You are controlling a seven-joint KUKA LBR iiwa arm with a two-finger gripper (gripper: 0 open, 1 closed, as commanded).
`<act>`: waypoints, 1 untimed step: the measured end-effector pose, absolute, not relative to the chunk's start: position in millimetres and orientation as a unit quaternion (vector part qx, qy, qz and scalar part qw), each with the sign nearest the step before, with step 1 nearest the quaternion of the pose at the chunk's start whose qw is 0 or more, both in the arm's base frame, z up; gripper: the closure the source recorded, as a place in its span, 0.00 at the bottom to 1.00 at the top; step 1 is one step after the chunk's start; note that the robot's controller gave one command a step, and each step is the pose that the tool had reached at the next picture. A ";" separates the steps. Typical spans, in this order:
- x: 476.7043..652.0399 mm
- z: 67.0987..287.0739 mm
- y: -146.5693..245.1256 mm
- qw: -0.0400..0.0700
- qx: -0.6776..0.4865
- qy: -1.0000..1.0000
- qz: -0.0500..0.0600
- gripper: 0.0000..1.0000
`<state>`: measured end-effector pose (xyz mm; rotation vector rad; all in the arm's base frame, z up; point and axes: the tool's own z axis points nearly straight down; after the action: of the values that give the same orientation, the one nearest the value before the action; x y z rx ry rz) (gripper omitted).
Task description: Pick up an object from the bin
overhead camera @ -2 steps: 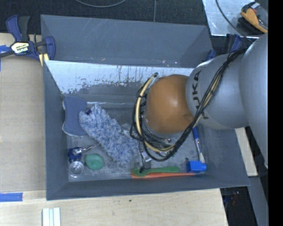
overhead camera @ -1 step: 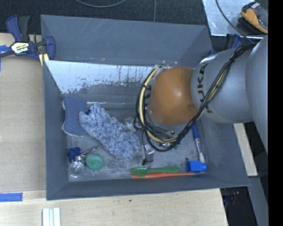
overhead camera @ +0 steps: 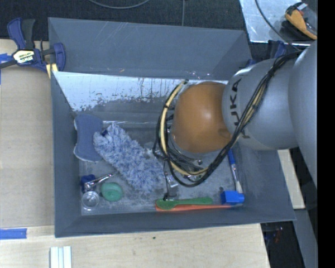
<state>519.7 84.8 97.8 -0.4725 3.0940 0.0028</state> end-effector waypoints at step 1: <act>533.4 120.8 49.2 0.009 -0.193 0.981 -0.001 0.00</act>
Offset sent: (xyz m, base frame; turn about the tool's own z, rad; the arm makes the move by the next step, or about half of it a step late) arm -0.0018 -0.0253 0.0243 0.0339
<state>533.4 49.2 120.8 -0.6030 3.0644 -0.0043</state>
